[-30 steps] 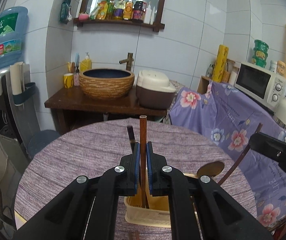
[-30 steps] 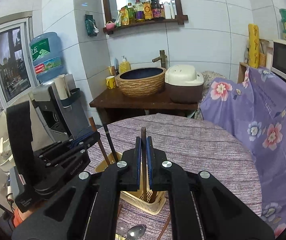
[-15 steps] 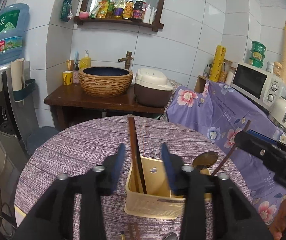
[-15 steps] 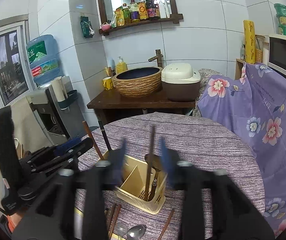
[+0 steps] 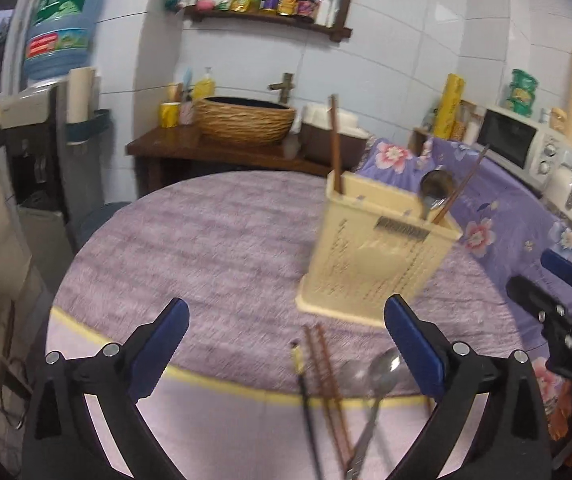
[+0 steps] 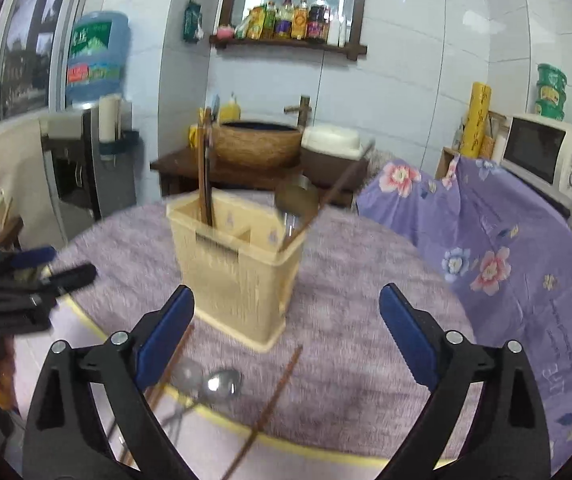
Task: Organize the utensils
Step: 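Move both tools back down to the remaining chopsticks and spoons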
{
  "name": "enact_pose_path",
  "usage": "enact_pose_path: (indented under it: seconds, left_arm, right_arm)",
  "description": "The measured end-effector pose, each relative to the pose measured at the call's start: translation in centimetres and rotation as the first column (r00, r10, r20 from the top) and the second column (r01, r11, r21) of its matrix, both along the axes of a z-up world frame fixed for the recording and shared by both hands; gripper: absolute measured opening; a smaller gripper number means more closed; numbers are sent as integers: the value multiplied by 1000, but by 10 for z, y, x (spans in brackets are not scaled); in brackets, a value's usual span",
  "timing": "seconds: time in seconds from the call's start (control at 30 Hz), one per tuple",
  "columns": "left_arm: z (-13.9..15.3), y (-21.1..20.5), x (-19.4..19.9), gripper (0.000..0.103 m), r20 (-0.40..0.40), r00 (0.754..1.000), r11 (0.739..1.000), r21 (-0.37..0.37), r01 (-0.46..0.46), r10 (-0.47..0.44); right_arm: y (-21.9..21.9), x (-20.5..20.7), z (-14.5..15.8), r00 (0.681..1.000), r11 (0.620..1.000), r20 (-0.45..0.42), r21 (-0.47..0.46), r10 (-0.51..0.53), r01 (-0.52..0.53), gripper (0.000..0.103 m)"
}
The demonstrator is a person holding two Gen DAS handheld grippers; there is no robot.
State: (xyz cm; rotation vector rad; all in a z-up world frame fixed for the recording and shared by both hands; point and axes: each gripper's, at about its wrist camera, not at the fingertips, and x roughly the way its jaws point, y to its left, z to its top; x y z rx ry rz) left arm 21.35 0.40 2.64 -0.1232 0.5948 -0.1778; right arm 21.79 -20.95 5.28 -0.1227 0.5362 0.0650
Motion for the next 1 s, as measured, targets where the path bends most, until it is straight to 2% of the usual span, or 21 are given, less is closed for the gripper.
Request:
enact_pose_path:
  seconds: [0.23, 0.33, 0.43, 0.53, 0.63, 0.7, 0.9, 1.0]
  left_arm:
    - [-54, 5, -17, 97, -102, 993, 989, 142, -37, 52]
    - [-70, 14, -25, 97, -141, 988, 988, 146, -47, 68]
    - [-78, 19, -28, 96, -178, 981, 990, 132, -59, 82]
    - [-78, 17, -30, 95, -181, 981, 991, 120, -52, 74]
    - [-78, 11, -29, 86, -188, 980, 989, 140, -37, 63]
    - [-81, 8, -28, 77, -212, 976, 992, 125, -16, 42]
    - [-89, -4, -27, 62, -262, 965, 994, 107, 33, -3]
    - [-90, -14, -26, 60, -270, 963, 992, 110, 59, -27]
  right_arm:
    - [-11, -18, -83, 977, 996, -198, 19, -82, 87, 93]
    - [-20, -21, -101, 955, 991, -272, 29, -114, 127, 93]
    - [-28, -23, -109, 941, 987, -315, 66, -121, 149, 93]
    - [-25, -22, -113, 934, 986, -337, 76, -118, 152, 93]
    - [-15, -16, -118, 923, 988, -369, 62, -110, 143, 93]
    - [-9, -12, -120, 916, 988, -384, 53, -113, 144, 93]
    - [0, -8, -128, 900, 988, -414, 22, -132, 155, 93]
    - [-3, -9, -129, 898, 988, -419, 18, -133, 155, 93]
